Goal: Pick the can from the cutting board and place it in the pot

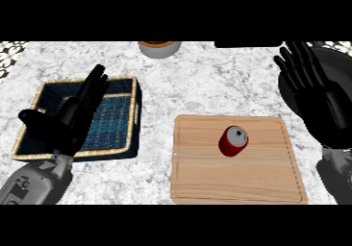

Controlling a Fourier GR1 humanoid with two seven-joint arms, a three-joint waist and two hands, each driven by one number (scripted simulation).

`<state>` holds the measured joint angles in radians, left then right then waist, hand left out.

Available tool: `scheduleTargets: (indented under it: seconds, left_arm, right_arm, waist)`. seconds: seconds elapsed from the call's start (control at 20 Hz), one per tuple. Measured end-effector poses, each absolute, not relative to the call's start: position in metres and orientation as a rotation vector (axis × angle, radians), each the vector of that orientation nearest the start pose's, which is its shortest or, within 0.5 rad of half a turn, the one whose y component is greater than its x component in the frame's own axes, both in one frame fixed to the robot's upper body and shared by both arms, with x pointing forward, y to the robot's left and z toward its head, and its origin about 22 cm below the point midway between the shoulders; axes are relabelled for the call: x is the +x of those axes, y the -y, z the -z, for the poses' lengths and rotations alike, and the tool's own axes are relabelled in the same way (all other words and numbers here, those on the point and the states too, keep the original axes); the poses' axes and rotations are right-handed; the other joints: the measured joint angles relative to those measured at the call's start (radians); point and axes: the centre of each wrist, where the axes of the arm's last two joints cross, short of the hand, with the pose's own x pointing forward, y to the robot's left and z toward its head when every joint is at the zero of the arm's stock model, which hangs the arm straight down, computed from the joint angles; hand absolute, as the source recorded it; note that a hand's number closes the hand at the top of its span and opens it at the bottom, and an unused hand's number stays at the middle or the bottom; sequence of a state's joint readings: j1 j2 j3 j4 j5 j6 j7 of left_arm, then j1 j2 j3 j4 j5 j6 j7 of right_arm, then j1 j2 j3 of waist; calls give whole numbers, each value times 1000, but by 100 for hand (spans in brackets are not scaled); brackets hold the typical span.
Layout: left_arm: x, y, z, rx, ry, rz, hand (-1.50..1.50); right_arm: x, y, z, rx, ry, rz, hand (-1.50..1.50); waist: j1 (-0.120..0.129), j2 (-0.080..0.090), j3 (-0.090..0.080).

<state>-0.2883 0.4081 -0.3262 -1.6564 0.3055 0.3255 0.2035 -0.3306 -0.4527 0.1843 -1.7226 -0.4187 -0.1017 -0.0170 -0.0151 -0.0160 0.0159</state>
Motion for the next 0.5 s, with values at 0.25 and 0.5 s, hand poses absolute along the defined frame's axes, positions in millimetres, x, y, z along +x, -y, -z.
scheduleTargets:
  seconds: [0.25, 0.5]
  left_arm:
    - [287, -226, -98, 65, 1657, 122, 0]
    - [293, -238, -99, 110, 1667, 54, 0]
  right_arm:
    - [318, 244, -128, 329, 1933, -405, 150]
    - [339, 256, -129, 234, 1976, -732, -150]
  waist:
    - [61, 25, -9]
    - [108, 43, -15]
